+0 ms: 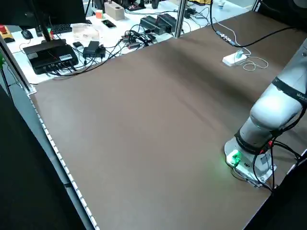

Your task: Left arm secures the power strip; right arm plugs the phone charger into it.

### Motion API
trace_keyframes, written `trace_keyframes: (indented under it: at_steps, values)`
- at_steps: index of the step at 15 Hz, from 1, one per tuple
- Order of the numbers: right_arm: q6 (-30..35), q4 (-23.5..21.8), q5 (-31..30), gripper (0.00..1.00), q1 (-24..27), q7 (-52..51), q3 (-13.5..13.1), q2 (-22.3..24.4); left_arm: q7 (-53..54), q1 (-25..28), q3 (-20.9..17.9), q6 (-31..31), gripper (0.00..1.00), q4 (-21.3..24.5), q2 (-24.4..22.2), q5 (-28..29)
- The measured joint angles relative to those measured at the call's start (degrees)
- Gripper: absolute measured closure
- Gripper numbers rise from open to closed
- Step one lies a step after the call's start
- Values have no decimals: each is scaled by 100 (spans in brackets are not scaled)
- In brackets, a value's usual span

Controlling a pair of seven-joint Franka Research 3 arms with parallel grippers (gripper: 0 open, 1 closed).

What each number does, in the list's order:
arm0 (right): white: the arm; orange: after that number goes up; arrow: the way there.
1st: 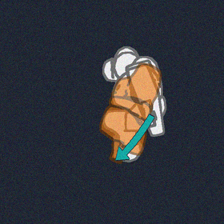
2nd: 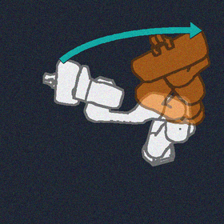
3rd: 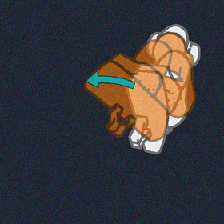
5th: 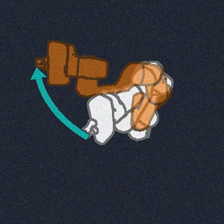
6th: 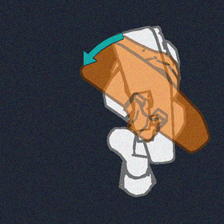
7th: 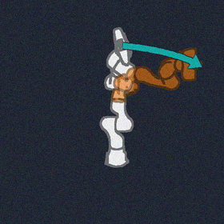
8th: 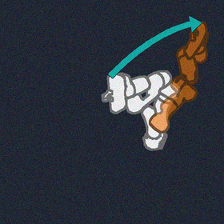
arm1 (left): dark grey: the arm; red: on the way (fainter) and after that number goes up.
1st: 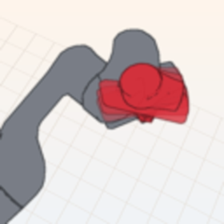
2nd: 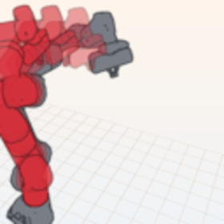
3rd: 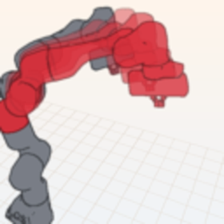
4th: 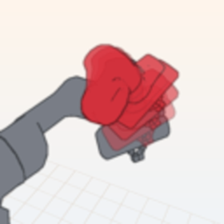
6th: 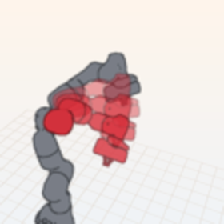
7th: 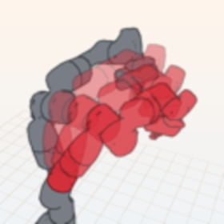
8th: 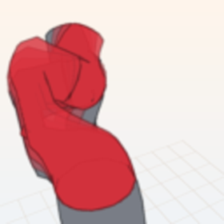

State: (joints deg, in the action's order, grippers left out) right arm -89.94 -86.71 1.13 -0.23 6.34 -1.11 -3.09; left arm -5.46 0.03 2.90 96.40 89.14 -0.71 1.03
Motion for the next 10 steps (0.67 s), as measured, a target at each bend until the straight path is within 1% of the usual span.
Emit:
trace_keyframes:
  at_steps: [10]
  values:
    - [2, 0, 0, 0, 0, 0, -1, 0, 117, 28, 0, 0, 0, 1, 20, -7]
